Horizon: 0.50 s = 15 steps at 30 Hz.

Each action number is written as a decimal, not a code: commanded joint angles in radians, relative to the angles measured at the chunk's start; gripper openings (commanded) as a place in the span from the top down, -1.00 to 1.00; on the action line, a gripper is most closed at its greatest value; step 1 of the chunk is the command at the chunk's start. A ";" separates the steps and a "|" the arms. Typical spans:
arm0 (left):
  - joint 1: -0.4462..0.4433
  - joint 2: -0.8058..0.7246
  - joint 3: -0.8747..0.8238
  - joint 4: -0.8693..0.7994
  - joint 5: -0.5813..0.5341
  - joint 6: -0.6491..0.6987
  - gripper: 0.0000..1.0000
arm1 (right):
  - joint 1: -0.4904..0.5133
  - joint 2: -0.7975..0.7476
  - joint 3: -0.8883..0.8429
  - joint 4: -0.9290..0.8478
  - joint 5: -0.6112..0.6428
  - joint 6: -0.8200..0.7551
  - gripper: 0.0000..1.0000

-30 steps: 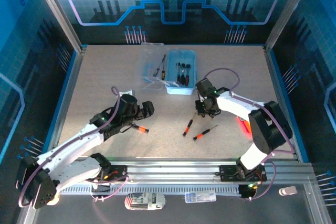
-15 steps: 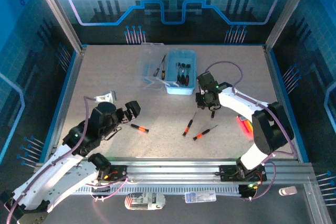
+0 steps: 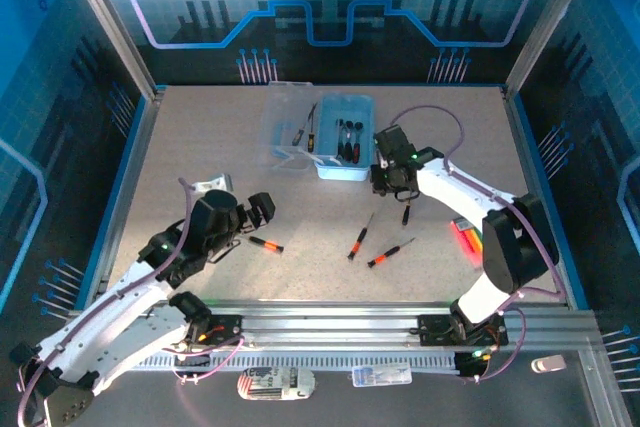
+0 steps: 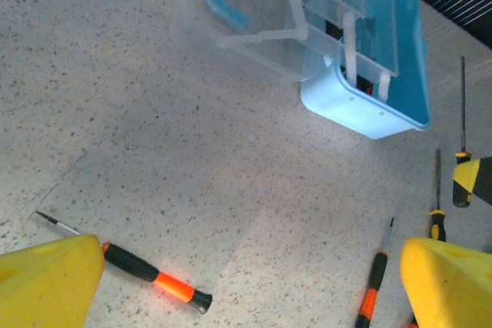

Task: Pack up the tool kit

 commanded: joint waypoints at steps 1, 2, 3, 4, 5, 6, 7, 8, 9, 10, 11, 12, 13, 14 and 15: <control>0.006 -0.028 -0.049 0.043 -0.009 -0.009 -0.99 | 0.018 0.012 0.057 -0.020 0.025 0.009 0.68; 0.006 -0.033 -0.067 0.056 -0.008 -0.013 -0.99 | 0.020 0.013 0.071 -0.031 0.023 0.011 0.68; 0.005 -0.035 -0.088 0.075 -0.005 -0.021 -0.98 | 0.022 0.014 0.089 -0.040 0.014 0.015 0.68; 0.006 -0.037 -0.107 0.098 0.001 -0.025 -0.99 | 0.028 0.010 0.103 -0.044 0.015 0.015 0.68; 0.006 -0.036 -0.122 0.119 0.008 -0.025 -0.98 | 0.036 0.007 0.116 -0.043 0.021 0.013 0.68; 0.005 -0.035 -0.140 0.141 0.010 -0.028 -0.99 | 0.042 0.004 0.135 -0.050 0.025 0.012 0.68; 0.005 -0.035 -0.151 0.156 0.009 -0.027 -0.99 | 0.048 0.004 0.156 -0.060 0.022 0.014 0.67; 0.006 -0.037 -0.160 0.168 0.009 -0.025 -0.98 | 0.055 0.003 0.173 -0.061 0.014 0.015 0.67; 0.006 -0.037 -0.170 0.179 0.004 -0.024 -0.99 | 0.061 0.007 0.194 -0.064 -0.005 0.016 0.67; 0.006 -0.038 -0.183 0.185 -0.003 -0.030 -0.99 | 0.066 0.015 0.222 -0.069 -0.031 0.015 0.67; 0.008 -0.040 -0.192 0.191 -0.008 -0.039 -0.99 | 0.073 0.023 0.247 -0.077 -0.047 0.015 0.67; 0.007 -0.042 -0.204 0.201 -0.012 -0.054 -0.99 | 0.082 0.030 0.268 -0.074 -0.059 0.019 0.67; 0.006 -0.045 -0.217 0.212 -0.014 -0.066 -0.99 | 0.091 0.042 0.288 -0.066 -0.081 0.027 0.67; 0.008 -0.050 -0.222 0.213 -0.013 -0.076 -0.99 | 0.096 0.055 0.310 -0.063 -0.111 0.036 0.67; 0.007 -0.060 -0.228 0.212 -0.007 -0.079 -0.99 | 0.104 0.079 0.341 -0.065 -0.149 0.043 0.67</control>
